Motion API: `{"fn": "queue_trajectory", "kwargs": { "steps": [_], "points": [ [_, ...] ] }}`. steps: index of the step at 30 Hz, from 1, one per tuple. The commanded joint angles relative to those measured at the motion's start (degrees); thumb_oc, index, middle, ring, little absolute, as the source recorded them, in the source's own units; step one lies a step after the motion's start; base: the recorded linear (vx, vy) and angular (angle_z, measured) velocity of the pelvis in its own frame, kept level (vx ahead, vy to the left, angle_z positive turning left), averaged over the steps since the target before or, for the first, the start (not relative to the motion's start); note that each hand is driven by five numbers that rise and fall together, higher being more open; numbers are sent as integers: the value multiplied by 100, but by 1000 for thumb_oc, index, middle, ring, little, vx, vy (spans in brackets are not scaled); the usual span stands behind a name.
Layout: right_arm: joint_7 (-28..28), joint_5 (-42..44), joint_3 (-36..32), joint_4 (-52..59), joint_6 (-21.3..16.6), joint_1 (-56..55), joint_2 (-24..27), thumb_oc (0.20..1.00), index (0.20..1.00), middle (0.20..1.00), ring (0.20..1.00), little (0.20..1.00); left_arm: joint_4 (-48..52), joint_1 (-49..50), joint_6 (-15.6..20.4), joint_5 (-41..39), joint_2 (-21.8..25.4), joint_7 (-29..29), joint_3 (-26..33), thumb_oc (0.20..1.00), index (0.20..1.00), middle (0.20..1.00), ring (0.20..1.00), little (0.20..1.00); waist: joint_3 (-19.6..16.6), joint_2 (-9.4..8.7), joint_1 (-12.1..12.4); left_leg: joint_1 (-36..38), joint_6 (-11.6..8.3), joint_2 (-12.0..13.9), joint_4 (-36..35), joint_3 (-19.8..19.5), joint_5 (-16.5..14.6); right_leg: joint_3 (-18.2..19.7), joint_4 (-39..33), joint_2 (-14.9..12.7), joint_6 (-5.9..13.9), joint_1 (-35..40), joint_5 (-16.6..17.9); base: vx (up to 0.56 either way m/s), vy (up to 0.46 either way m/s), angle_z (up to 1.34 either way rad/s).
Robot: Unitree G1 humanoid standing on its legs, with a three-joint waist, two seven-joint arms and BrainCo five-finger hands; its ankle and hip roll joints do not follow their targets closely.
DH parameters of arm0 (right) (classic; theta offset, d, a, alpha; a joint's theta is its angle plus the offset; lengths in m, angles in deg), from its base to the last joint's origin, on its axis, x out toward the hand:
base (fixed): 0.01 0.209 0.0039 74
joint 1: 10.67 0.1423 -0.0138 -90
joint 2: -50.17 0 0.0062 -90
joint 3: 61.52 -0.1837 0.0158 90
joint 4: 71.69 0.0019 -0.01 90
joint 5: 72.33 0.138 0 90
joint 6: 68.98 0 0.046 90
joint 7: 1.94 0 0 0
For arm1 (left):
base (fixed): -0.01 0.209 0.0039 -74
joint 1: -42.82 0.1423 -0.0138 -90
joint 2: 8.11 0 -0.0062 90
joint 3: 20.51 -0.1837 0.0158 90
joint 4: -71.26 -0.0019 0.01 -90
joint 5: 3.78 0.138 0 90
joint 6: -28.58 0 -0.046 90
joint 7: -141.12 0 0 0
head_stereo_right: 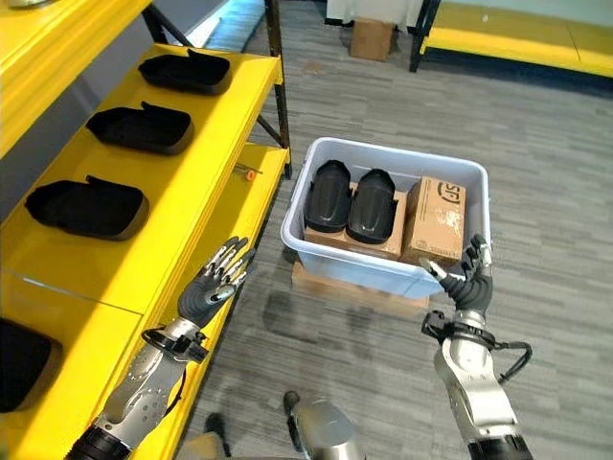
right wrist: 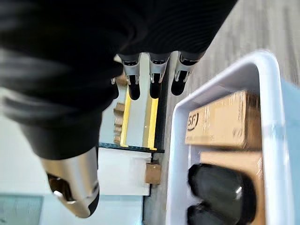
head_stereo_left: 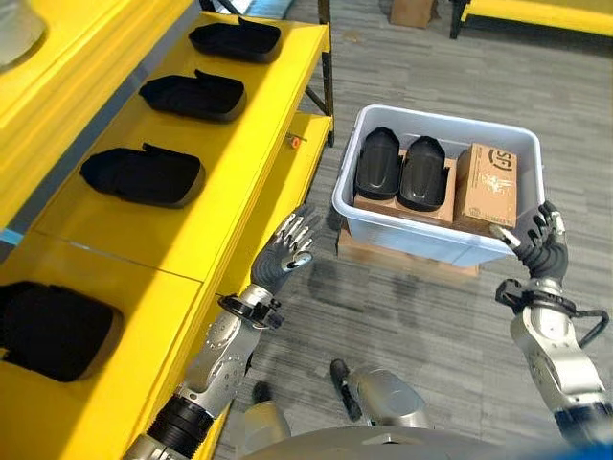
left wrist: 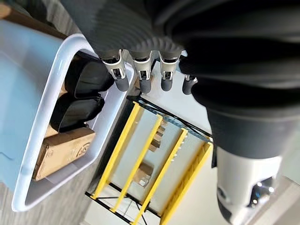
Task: Move parts from the plastic box to the shelf.
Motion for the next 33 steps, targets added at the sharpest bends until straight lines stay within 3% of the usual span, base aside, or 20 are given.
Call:
{"fn": "queue_trajectory", "kwargs": {
  "steps": [1, 3, 5, 7, 12, 14, 15, 18, 21, 22, 23, 24, 25, 26, 27, 30, 33],
  "points": [
    [-181, -392, -17, 308, -252, -161, 84, 1000, 1000, 1000, 1000, 1000, 144, 93, 119, 69, -176, -317, 284, 1000, 1000, 1000, 1000, 1000, -296, 315, 194, 46, 208, -95, -246, 547, -230, -1055, -826, -102, 725, 322, 136, 13, -49, 18],
    [-341, -452, 146, 360, -120, -125, -10, 1000, 1000, 1000, 1000, 1000, 69, 186, 180, 154, -163, -384, 218, 1000, 1000, 1000, 1000, 1000, -283, 369, 317, -224, 216, -215, -517, 617, 49, -990, -995, -28, 770, 536, 172, 57, -46, 14],
    [-349, -466, 218, 341, -97, -92, -30, 1000, 1000, 1000, 1000, 1000, 65, 228, 225, 172, -174, -353, 187, 1000, 1000, 1000, 1000, 1000, -263, 367, 373, -331, 223, -265, -526, 568, 114, -920, -1030, -4, 755, 618, 164, 66, -4, -56],
    [-232, -513, 369, 260, -20, 13, -97, 1000, 1000, 1000, 1000, 1000, 69, 355, 365, 268, -224, -246, 173, 1000, 1000, 1000, 1000, 1000, -212, 356, 526, -561, 269, -412, -450, 332, 216, -699, -1020, 63, 717, 791, 113, 107, 46, -38],
    [-195, -398, 546, 121, 79, 147, -164, 1000, 1000, 1000, 1000, 1000, 59, 483, 614, 1123, -197, 36, 194, 1000, 1000, 1000, 1000, 1000, -254, 302, 675, -610, 305, -331, -525, 373, 314, -616, -972, 141, 694, 919, 11, 77, 63, -62],
    [-97, -265, 601, 155, 116, 155, -130, 1000, 1000, 1000, 1000, 1000, -15, 443, 575, 1299, -129, 65, 135, 1000, 1000, 1000, 1000, 1000, -293, 269, 671, -517, 344, -301, -613, 476, 284, -649, -956, 167, 696, 923, -22, 47, 83, -44],
    [-60, -111, 683, 126, 84, 209, -176, 1000, 1000, 1000, 1000, 1000, -93, 408, 320, 1306, -96, -172, 55, 1000, 1000, 1000, 1000, 1000, -352, 235, 681, -400, 381, -272, -735, 601, 246, -710, -938, 203, 711, 973, -99, 48, 97, -28],
    [-94, -9, 749, -35, 34, 367, -219, 1000, 1000, 1000, 1000, 1000, -213, 376, 355, 1466, -59, -190, -63, 1000, 1000, 1000, 1000, 1000, -396, 211, 714, -260, 407, -238, -839, 705, 227, -823, -810, 267, 723, 965, -179, 37, 58, -35],
    [-70, -21, 909, -220, 41, 686, -296, 1000, 1000, 1000, 1000, 1000, -317, 379, 265, 1379, -21, -2, -113, 1000, 1000, 1000, 1000, 1000, -396, 175, 839, 32, 502, -152, -1068, 965, 146, -1318, 330, 222, 1000, 549, 166, 19, -10, -55],
    [-117, -64, 995, -256, 83, 781, -374, 1000, 1000, 1000, 1000, 1000, -401, 378, 283, 1482, -26, 89, -153, 1000, 1000, 1000, 1000, 1000, -367, 197, 864, 192, 527, -112, -1168, 991, 122, -1406, 953, 142, 1174, 188, 434, 37, -83, -55],
    [-105, -116, 1011, -269, 131, 830, -417, 1000, 1000, 1000, 1000, 1000, -454, 389, 299, 1485, -1, 113, -174, 1000, 1000, 1000, 1000, 1000, -350, 228, 895, 313, 518, -56, -1224, 1001, 107, -1615, 1143, -56, 1234, 14, 471, 68, -165, -58],
    [-38, -145, 1048, -341, 103, 887, -435, 1000, 1000, 1000, 1000, 1000, -473, 392, 283, 1405, 42, 191, -217, 1000, 1000, 1000, 1000, 1000, -332, 277, 956, 446, 457, 49, -1258, 1013, 87, -1929, 917, -426, 1238, -90, 419, 67, -168, -37],
    [-36, -149, 1056, -351, 85, 892, -432, 1000, 1000, 1000, 1000, 1000, -469, 386, 268, 1392, 51, 207, -216, 1000, 1000, 1000, 1000, 1000, -321, 292, 965, 478, 437, 76, -1258, 1001, 87, -1996, 815, -526, 1231, -98, 397, 55, -303, -31],
    [-6, -173, 1033, -324, 60, 897, -408, 1000, 1000, 1000, 1000, 1000, -374, 323, 203, 1454, 117, 315, -207, 1000, 1000, 1000, 1000, 1000, -260, 364, 940, 548, 385, 209, -1258, 911, 83, -1980, 360, -837, 1246, -191, 389, 20, -217, -16],
    [3, -171, 1028, -322, 63, 896, -405, 1000, 1000, 1000, 1000, 1000, -367, 318, 200, 1465, 123, 325, -209, 1000, 1000, 1000, 1000, 1000, -247, 370, 927, 563, 382, 216, -1258, 894, 77, -1980, 314, -852, 1252, -173, 393, 32, -312, -21],
    [43, -204, 990, -210, 105, 811, -400, 1000, 1000, 1000, 1000, 1000, -362, 273, 255, 1505, 221, 398, -314, 1000, 1000, 1000, 1000, 1000, -154, 384, 730, 755, 346, 393, -1258, 679, -79, -1380, -22, -1285, 1473, -562, 1102, 80, -296, 10],
    [243, -211, 922, -44, 351, 681, -322, 1000, 1000, 1000, 1000, 1000, -271, 400, 184, 1229, 255, 362, -230, 1000, 1000, 1000, 1000, 1000, -228, 392, 698, 836, 152, 636, -1258, 659, -42, -1578, -666, -1281, 1499, -129, 738, 189, -396, 34]
  ]
}}
